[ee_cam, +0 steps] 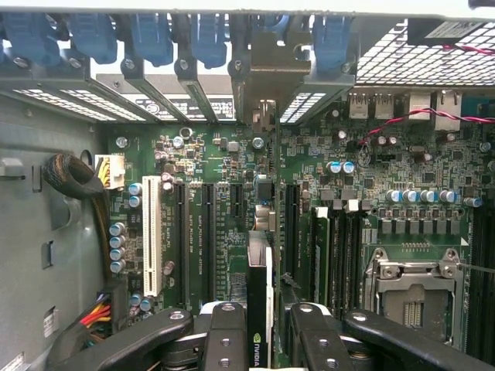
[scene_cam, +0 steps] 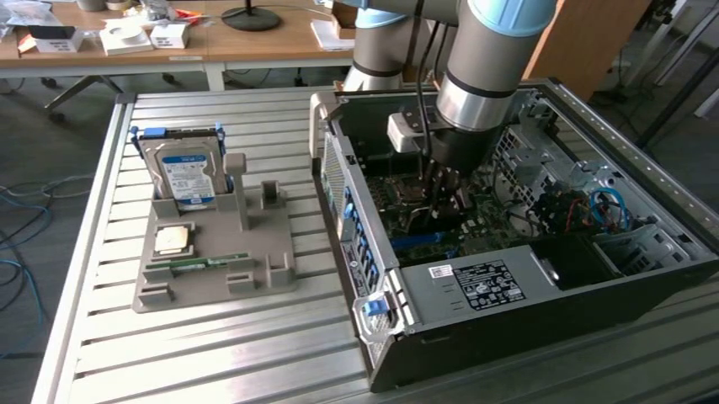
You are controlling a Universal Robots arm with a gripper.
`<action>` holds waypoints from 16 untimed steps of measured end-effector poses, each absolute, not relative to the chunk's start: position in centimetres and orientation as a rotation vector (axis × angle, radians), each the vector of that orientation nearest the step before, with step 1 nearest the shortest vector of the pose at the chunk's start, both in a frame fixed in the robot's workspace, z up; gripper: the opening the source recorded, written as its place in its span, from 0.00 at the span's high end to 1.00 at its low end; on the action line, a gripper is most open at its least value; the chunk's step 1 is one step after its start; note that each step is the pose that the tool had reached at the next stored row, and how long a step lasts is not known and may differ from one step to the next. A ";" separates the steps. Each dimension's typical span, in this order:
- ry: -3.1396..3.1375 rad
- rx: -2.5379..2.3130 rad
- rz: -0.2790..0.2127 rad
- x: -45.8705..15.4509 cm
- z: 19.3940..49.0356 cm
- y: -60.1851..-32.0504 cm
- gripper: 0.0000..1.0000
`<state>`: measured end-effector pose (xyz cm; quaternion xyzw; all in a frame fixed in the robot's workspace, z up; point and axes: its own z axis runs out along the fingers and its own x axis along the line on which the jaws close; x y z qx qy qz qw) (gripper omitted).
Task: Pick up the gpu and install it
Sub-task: 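Insert the gpu into the slot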
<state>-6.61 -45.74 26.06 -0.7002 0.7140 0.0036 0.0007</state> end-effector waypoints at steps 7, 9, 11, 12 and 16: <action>2.242 -2.199 0.011 -6.6 25.9 -45.7 0.73; 2.242 -2.199 0.011 -6.6 25.9 -45.7 0.73; 2.242 -2.199 0.011 -6.6 25.8 -45.7 0.73; 2.242 -2.198 0.011 -6.6 25.8 -45.7 0.73; 2.242 -2.199 0.011 -6.6 25.7 -45.7 0.73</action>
